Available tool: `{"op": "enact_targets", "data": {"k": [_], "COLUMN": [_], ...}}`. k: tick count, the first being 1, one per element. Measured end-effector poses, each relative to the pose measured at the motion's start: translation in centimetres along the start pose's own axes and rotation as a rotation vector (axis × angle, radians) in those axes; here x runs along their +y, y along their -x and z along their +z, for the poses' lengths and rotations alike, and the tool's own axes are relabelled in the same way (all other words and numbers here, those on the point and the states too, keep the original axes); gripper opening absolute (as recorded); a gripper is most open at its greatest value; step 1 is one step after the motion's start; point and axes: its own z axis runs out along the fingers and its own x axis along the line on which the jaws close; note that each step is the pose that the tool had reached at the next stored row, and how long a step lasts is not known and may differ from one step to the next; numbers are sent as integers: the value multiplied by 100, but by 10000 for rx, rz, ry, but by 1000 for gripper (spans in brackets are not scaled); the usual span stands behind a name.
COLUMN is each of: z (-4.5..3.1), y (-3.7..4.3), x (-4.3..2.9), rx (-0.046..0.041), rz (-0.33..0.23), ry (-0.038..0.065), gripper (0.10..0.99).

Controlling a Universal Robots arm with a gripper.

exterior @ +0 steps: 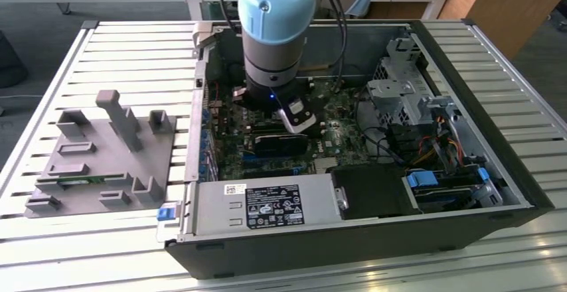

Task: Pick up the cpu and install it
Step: 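Install the second cpu locking lever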

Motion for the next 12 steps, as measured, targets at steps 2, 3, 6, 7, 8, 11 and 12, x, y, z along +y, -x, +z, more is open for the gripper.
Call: {"op": "enact_targets", "data": {"k": [2, 3, 6, 7, 8, 11, 12], "z": [-35, -46, -91, -114, -132, -189, -206], "y": [0, -1, -4, -4, -5, -5, -5], "x": [13, 17, 33, 41, 49, 71, 78], "rx": [0, 0, 1, 0, -1, 0, 0], "rz": [0, 0, -2, -2, -1, -1, -1], "ry": [0, 1, 1, 1, 1, 0, 0], "gripper": [110, 110, 110, 110, 110, 110, 110]}}
